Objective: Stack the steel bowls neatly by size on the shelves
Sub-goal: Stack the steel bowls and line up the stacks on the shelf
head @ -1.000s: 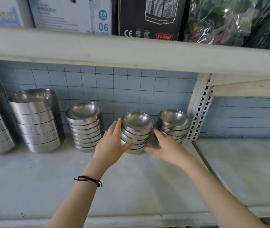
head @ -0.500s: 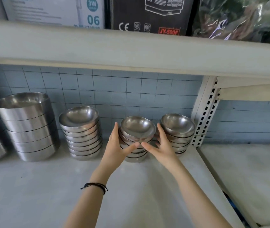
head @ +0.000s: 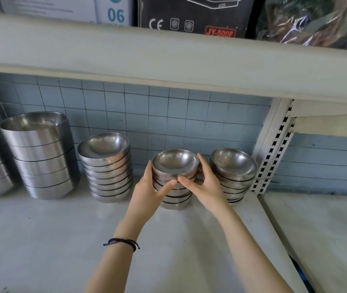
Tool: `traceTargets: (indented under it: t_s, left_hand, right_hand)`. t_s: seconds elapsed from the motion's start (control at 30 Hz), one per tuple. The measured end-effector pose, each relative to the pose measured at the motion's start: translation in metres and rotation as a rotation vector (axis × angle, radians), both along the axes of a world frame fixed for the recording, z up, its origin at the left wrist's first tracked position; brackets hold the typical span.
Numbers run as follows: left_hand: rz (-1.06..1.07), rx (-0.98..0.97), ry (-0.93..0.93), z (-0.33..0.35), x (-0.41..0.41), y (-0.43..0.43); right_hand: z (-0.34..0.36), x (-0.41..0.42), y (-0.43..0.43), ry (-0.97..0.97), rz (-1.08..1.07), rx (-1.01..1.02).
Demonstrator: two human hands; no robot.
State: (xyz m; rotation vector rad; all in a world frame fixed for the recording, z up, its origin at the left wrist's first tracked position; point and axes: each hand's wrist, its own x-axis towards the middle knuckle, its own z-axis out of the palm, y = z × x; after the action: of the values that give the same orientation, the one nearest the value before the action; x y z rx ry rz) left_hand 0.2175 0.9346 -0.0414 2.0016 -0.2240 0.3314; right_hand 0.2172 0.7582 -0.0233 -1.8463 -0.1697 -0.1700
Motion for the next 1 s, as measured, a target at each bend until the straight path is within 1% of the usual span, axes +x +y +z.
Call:
traceTargets:
  t_s: [0.17, 0.33, 0.47, 0.63, 0.7, 0.8, 0.9, 1.0]
  left_hand:
    - [0.006, 0.026, -0.017, 0.003, -0.002, -0.001]
    - [0.039, 0.003, 0.055, 0.0, 0.002, 0.001]
    - [0.007, 0.011, 0.056, 0.0, 0.005, 0.005]
    - [-0.064, -0.079, 0.002, 0.0, 0.002, 0.007]
    - [-0.074, -0.147, 0.042, 0.003, 0.001, 0.006]
    - [-0.085, -0.171, 0.08, 0.001, 0.006, 0.008]
    - [-0.106, -0.159, 0.087, 0.002, 0.009, 0.01]
    - [-0.151, -0.157, 0.11, -0.001, 0.012, 0.011]
  right_hand:
    - [0.001, -0.003, -0.001, 0.024, 0.03, -0.018]
    - [0.002, -0.002, -0.003, 0.043, 0.038, -0.074]
    - [0.0, -0.001, -0.003, 0.042, 0.026, -0.068]
    - [-0.001, -0.004, -0.003, 0.01, 0.045, -0.001]
    - [-0.001, -0.004, -0.002, -0.004, 0.029, 0.03]
    - [0.0, -0.001, -0.001, -0.012, 0.012, 0.036]
    - [-0.002, 0.0, -0.005, 0.004, 0.03, 0.006]
    - [-0.005, 0.0, -0.009, 0.032, 0.057, -0.074]
